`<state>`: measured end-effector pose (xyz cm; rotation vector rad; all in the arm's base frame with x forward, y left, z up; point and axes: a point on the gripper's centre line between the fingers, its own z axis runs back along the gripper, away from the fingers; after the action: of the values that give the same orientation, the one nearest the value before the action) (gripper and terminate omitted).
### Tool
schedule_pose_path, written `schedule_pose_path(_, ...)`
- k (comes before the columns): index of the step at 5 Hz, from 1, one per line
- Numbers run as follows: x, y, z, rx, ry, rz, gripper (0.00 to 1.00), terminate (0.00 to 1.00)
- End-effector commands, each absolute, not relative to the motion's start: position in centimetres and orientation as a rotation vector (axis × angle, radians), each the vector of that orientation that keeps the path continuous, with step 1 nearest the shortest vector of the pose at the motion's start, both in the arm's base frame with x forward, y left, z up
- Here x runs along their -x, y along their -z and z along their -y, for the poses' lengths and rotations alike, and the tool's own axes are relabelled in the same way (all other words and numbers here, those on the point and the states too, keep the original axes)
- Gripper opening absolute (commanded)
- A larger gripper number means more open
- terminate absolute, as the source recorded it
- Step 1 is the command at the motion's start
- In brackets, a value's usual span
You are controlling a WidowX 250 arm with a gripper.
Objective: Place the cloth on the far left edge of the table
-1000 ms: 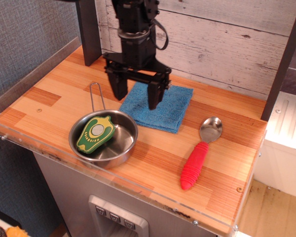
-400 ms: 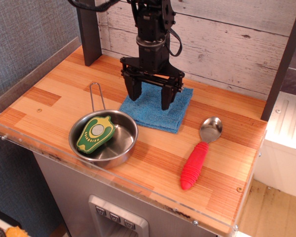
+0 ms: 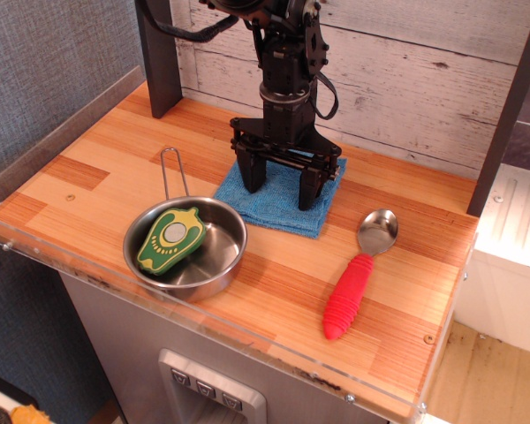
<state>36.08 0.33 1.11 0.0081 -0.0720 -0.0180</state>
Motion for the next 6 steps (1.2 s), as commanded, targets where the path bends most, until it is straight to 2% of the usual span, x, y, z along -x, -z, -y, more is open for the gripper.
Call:
schedule_pose_path(1,-35.9,0.4,-1.4,0.003,0.008,0.046,1.00,0.00)
schedule_pose_path(2,-35.6,0.0,-2.5,-0.037,0.023,0.039,1.00,0.00)
schedule_pose_path(6,-34.0,-2.3,-8.9,-0.042,0.060,0.040,1.00,0.00)
